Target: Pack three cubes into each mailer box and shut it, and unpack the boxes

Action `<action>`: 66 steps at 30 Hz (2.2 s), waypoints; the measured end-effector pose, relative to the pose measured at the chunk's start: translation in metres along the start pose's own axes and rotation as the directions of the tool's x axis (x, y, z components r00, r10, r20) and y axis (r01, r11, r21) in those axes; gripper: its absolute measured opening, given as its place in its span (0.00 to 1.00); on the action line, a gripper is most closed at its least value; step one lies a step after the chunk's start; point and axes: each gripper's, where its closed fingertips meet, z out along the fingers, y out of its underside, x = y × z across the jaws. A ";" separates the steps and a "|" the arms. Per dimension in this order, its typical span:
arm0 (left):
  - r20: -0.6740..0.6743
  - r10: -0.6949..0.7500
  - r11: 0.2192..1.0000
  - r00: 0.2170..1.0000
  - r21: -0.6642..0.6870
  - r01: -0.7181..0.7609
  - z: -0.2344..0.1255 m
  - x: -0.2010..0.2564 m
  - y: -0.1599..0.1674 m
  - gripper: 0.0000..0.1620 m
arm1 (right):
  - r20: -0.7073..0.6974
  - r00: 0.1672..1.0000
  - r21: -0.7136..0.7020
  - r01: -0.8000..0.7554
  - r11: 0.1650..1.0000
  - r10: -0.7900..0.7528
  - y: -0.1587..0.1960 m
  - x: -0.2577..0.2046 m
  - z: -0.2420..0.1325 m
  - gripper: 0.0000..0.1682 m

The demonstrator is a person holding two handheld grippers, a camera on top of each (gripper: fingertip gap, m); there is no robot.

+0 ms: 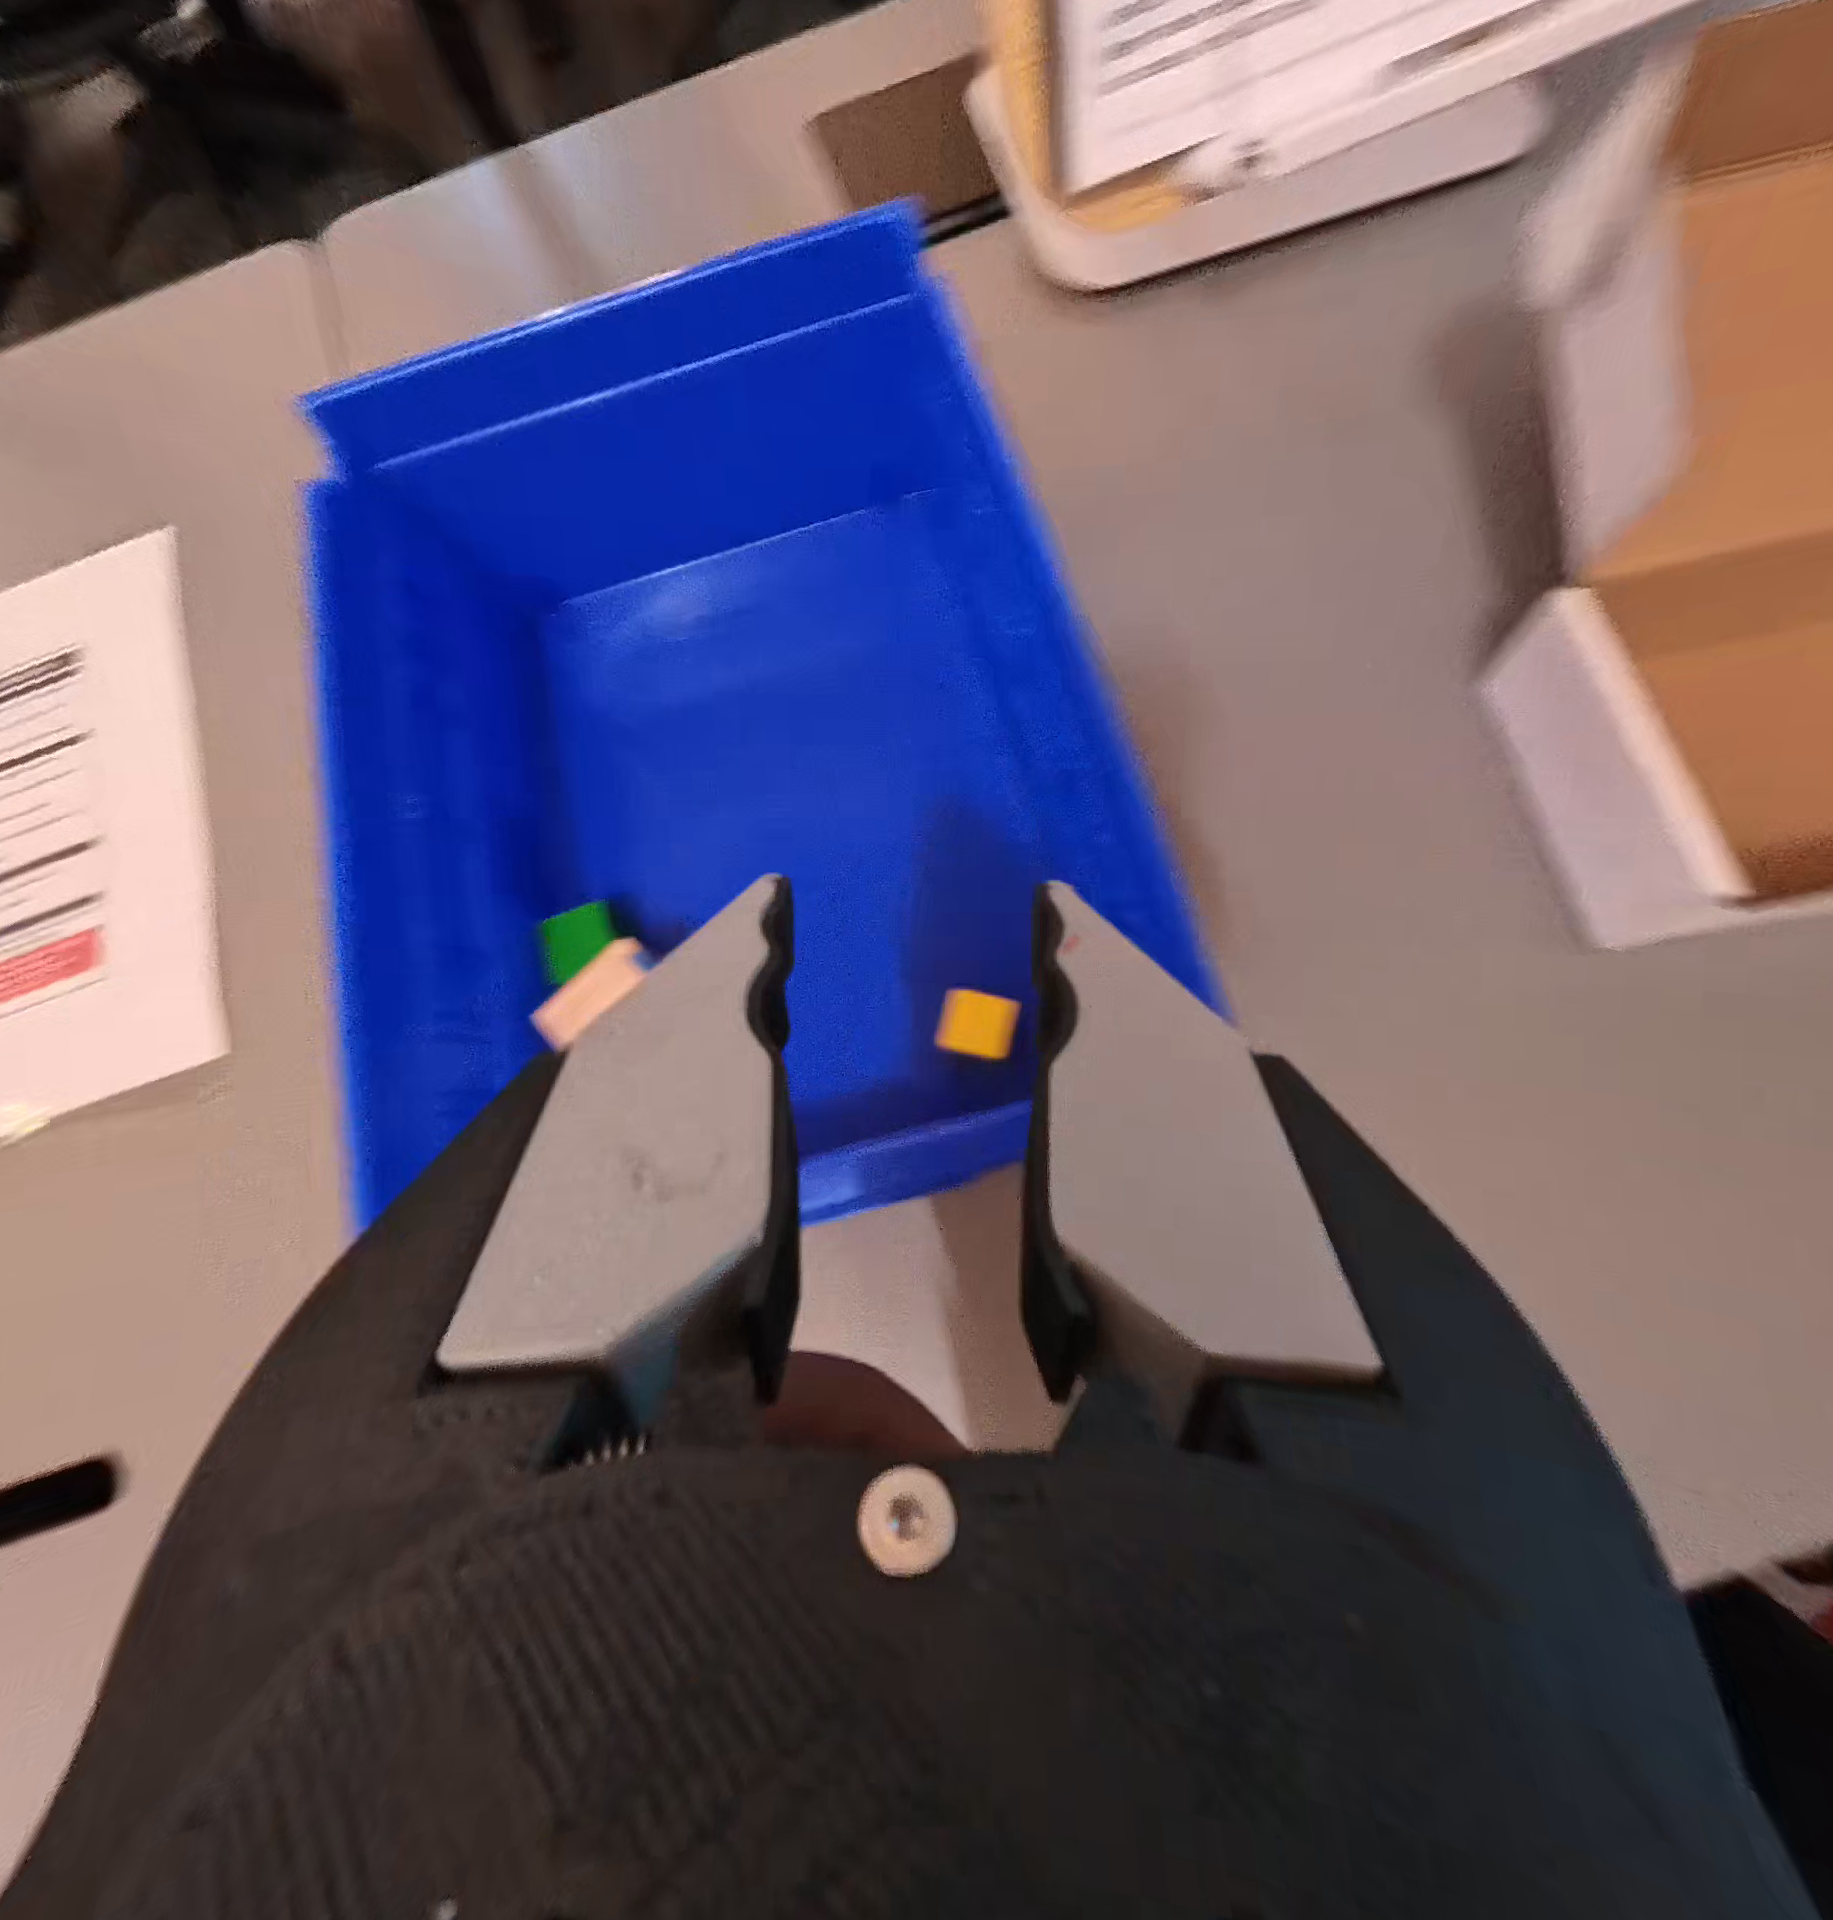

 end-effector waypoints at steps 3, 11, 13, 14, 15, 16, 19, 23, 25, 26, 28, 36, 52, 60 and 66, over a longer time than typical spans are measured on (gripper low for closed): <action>0.109 0.028 0.991 0.994 -0.133 -0.014 0.019 -0.052 0.010 0.13 | 0.003 1.000 -0.004 -0.008 1.000 0.008 0.001 0.000 0.000 0.28; -0.142 0.463 0.762 0.875 -0.440 -0.474 0.054 -0.081 0.065 0.35 | 0.028 0.999 -0.035 -0.044 0.998 0.045 0.010 -0.002 0.003 0.29; -0.234 0.473 0.728 0.849 -0.439 -0.527 0.057 -0.074 0.069 0.34 | 0.029 0.999 -0.044 -0.039 0.998 0.040 0.012 -0.002 0.005 0.29; -0.241 0.493 0.706 0.836 -0.450 -0.547 0.059 -0.077 0.069 0.34 | 0.031 0.999 -0.048 -0.037 0.998 0.039 0.013 -0.003 0.005 0.29; -0.243 0.515 0.681 0.822 -0.467 -0.565 0.062 -0.082 0.070 0.34 | 0.034 0.999 -0.052 -0.036 0.998 0.038 0.014 -0.004 0.006 0.29; -0.253 0.530 0.651 0.810 -0.491 -0.579 0.064 -0.087 0.072 0.35 | 0.036 0.999 -0.058 -0.034 0.998 0.036 0.015 -0.004 0.007 0.29; -0.311 0.532 0.564 0.788 -0.563 -0.604 0.070 -0.097 0.087 0.36 | 0.040 0.999 -0.069 -0.028 0.997 0.030 0.018 -0.005 0.008 0.29; -0.349 0.520 0.539 0.779 -0.574 -0.617 0.082 -0.096 0.088 0.33 | 0.043 0.999 -0.070 -0.029 0.997 0.032 0.018 -0.006 0.009 0.29; -0.377 0.506 0.507 0.776 -0.598 -0.621 0.086 -0.095 0.093 0.28 | 0.048 0.998 -0.072 -0.036 0.997 0.040 0.018 -0.006 0.009 0.29; -0.388 0.497 0.485 0.776 -0.617 -0.619 0.087 -0.095 0.098 0.27 | 0.052 0.998 -0.074 -0.040 0.996 0.044 0.019 -0.006 0.009 0.29; -0.381 0.535 0.429 0.754 -0.646 -0.631 0.090 -0.101 0.104 0.32 | 0.055 0.997 -0.071 -0.044 0.996 0.048 0.018 -0.006 0.009 0.29; -0.396 0.602 0.425 0.693 -0.576 -0.698 0.076 -0.087 0.091 0.27 | 0.085 0.995 -0.057 -0.044 0.997 0.049 0.013 -0.013 0.006 0.28; 0.039 0.829 0.444 0.557 0.560 -0.700 -0.039 0.180 -0.055 0.26 | 0.476 0.839 -0.068 -0.263 0.962 0.263 -0.008 -0.078 -0.002 0.32; 0.346 0.781 0.179 0.520 0.674 -0.717 -0.026 0.276 -0.045 0.26 | 0.606 0.660 -0.176 -0.433 0.884 0.444 -0.012 -0.094 -0.006 0.36; 0.369 0.759 0.097 0.536 0.751 -0.653 -0.041 0.298 -0.052 0.26 | 0.650 0.616 -0.223 -0.404 0.887 0.444 -0.009 -0.106 -0.010 0.26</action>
